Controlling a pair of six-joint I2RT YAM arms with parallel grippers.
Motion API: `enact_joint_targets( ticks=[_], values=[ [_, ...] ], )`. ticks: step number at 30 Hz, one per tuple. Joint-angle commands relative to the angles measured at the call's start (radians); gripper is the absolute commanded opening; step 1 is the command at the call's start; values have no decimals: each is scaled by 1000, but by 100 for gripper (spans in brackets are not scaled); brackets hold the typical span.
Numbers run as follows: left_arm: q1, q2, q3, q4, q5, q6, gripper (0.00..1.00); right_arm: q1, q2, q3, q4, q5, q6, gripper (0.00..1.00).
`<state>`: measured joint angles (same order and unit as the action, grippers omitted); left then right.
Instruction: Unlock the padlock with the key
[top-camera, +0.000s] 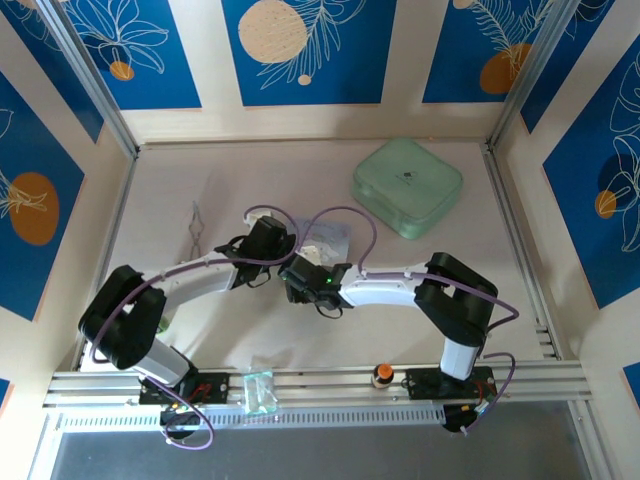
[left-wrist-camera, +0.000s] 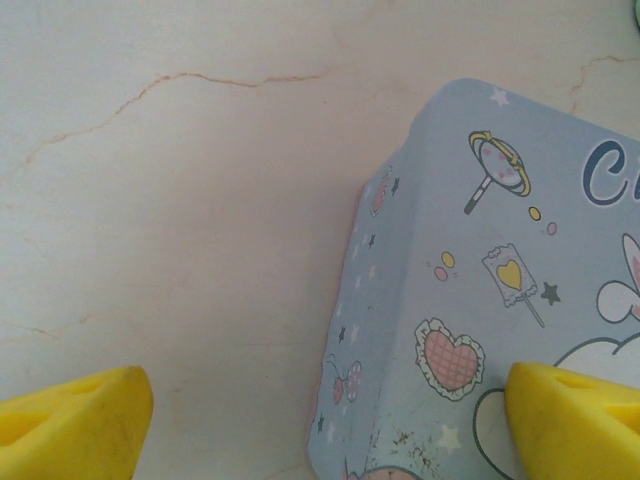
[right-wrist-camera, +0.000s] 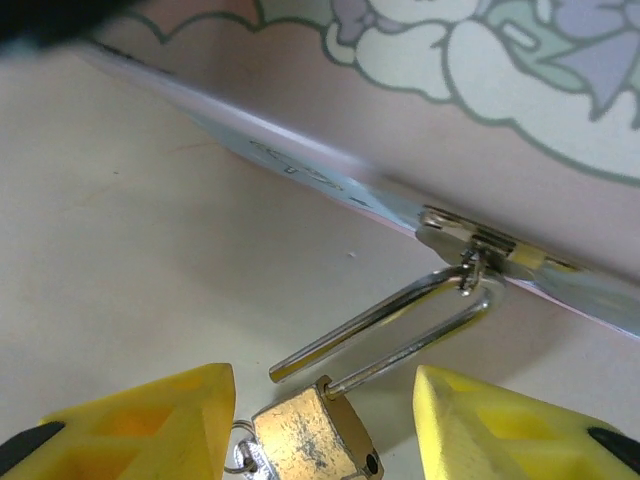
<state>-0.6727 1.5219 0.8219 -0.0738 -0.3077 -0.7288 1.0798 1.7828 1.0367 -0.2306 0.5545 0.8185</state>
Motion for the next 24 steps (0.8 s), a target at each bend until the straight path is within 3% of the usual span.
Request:
enact_joint_targets(
  ticks=[1, 13, 24],
  values=[
    [-16, 12, 9, -21, 34, 1, 90, 16, 27, -16, -126, 18, 62, 50],
    [-16, 30, 0, -8, 46, -14, 88, 14, 54, -48, -57, -50, 137, 48],
    [-16, 45, 6, -30, 36, 12, 88, 33, 86, -77, -208, 9, 237, 32]
  ],
)
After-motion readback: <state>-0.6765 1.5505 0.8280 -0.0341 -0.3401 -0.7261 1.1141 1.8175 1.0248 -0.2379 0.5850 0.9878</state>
